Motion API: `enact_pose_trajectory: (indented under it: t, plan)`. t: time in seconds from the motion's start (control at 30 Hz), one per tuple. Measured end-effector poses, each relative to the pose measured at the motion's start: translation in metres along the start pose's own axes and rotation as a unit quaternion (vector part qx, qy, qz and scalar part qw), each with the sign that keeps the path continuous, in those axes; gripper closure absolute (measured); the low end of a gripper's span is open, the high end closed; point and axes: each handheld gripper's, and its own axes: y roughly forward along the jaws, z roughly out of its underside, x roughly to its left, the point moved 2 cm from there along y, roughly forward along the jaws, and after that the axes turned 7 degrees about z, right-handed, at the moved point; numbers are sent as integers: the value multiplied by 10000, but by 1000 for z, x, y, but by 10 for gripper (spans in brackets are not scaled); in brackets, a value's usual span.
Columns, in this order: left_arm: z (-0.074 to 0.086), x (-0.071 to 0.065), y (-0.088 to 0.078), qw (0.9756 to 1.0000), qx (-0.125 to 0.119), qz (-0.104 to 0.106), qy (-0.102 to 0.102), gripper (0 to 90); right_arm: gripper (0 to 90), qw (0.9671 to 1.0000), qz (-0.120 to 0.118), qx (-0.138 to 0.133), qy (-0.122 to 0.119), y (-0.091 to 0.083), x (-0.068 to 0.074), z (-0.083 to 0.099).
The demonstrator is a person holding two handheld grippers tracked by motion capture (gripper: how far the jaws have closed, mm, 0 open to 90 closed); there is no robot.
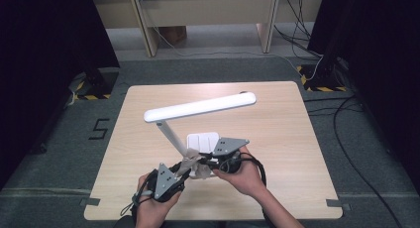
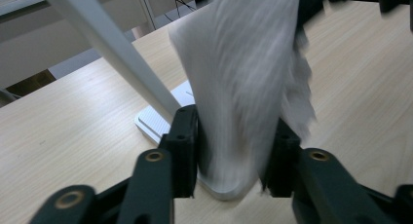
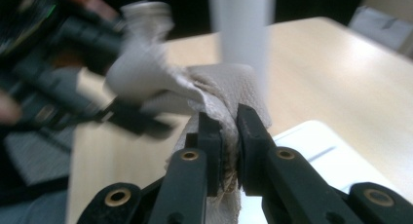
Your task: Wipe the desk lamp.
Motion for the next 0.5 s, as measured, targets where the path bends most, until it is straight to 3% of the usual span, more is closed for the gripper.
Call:
enact_pose_trajectory:
  t: [0.07,0.2,0.3,0.43,0.5]
  plan:
    - [7,3,2,10000,46,4,-48,576,831,9991,414,-71,-5,-5,-9,-5]
    - [21,10,12,9988,192,59,-443,578,829,9943,1032,-215,-141,-11,-18,-20]
    - [29,17,24,9975,276,44,-652,571,827,9903,1293,-329,-389,-8,-13,-33]
    - [34,22,35,9965,351,10,-755,563,825,9831,1543,-432,-880,1,-1,-50]
    - [35,23,38,9964,319,26,-781,558,825,9800,1637,-527,-998,5,6,-58]
